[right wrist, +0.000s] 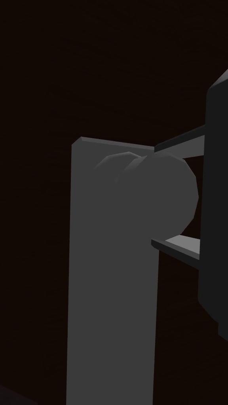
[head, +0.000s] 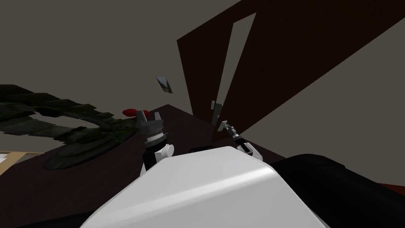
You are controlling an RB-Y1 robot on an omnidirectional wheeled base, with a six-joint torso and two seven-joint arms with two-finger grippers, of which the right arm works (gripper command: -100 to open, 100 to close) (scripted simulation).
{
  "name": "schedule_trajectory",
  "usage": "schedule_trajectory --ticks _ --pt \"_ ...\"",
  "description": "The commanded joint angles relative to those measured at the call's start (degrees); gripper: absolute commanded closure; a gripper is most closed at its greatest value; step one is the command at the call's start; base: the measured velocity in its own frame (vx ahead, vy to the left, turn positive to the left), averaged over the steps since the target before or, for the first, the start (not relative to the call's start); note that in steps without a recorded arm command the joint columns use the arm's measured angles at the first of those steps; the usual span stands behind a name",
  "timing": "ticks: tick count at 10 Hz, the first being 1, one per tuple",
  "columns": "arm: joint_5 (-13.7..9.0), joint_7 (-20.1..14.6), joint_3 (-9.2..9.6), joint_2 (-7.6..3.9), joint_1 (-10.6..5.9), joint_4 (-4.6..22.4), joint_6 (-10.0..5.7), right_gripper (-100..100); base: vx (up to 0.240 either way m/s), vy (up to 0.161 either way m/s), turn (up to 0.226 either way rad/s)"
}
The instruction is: Pull the door open
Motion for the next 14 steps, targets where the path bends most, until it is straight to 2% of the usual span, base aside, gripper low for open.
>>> schedule_trajectory --ticks 1,6,7,8,14 --pt "0.44 -0.38 0.57 -0.09 0.60 0.46 -1.61 100 -0.182 -0.092 0.093" --pt "1.27 -2.45 0.39 -1.89 2.26 1.27 -5.91 100 -0.180 -0.093 0.117" --pt "1.09 -2.19 0.09 -1.89 1.91 1.11 -5.06 100 -0.082 -0.045 0.019" --pt "1.25 -2.59 0.29 -2.36 1.99 1.77 -6.04 100 -0.138 -0.065 0.117" --pt "1.60 -3.84 0.74 -4.14 1.72 3.86 -9.70 100 -0.205 -0.090 0.137"
